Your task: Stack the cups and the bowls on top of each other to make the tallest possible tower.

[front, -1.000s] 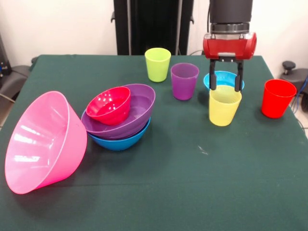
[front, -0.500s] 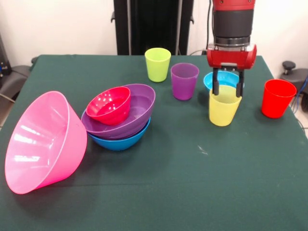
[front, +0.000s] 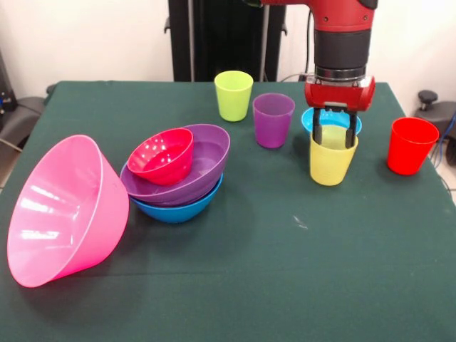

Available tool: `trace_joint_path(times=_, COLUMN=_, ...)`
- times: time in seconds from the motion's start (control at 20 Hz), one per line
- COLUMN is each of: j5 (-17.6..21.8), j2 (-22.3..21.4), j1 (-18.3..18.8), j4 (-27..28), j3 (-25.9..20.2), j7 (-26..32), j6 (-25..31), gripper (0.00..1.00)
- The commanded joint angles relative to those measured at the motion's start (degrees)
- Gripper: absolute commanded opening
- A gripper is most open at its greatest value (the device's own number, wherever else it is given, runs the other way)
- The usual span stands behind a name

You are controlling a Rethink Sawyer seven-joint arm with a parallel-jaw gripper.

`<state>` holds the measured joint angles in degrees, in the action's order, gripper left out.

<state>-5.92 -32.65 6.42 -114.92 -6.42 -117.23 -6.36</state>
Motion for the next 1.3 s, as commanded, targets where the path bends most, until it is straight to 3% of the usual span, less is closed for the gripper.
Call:
trace_joint_path(times=0.05, j5=-2.6, j2=2.7, j1=-1.2, j4=0.6, j3=-1.3, j7=-10.5, j6=1.0, gripper=1.0)
trace_joint_path(times=0.3, j5=-2.7, j2=5.0, j1=-1.4, j4=1.5, j3=-2.1, j7=-11.3, j6=-1.6, gripper=1.0)
trace_joint_path(times=0.9, j5=-3.6, j2=4.5, j1=-1.1, j4=1.9, j3=-2.1, j7=-11.0, j6=-1.2, gripper=1.0)
trace_joint_path(times=1.3, j5=-4.1, j2=0.3, j1=-1.2, j4=-0.7, j3=-2.2, j7=-11.4, j6=1.5, gripper=1.0)
